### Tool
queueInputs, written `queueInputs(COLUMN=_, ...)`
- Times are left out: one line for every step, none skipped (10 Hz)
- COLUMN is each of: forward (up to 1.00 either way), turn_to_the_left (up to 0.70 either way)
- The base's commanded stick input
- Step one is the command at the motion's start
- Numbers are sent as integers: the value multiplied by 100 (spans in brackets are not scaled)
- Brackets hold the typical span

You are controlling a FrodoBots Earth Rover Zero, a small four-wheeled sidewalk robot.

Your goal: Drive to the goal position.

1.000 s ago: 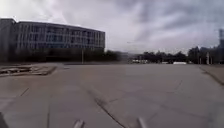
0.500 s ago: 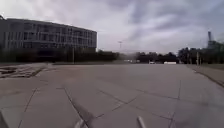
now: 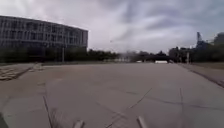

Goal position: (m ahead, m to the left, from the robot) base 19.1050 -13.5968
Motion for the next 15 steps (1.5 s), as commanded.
queueInputs(forward=100, turn_to_the_left=-27)
queueInputs(forward=100, turn_to_the_left=-27)
queueInputs(forward=100, turn_to_the_left=-27)
queueInputs(forward=100, turn_to_the_left=-27)
queueInputs(forward=100, turn_to_the_left=-27)
queueInputs(forward=100, turn_to_the_left=-27)
queueInputs(forward=100, turn_to_the_left=-27)
queueInputs(forward=100, turn_to_the_left=-27)
queueInputs(forward=100, turn_to_the_left=-27)
queueInputs(forward=100, turn_to_the_left=-27)
queueInputs(forward=100, turn_to_the_left=-27)
queueInputs(forward=100, turn_to_the_left=-27)
queueInputs(forward=100, turn_to_the_left=-27)
queueInputs(forward=100, turn_to_the_left=-27)
queueInputs(forward=100, turn_to_the_left=-27)
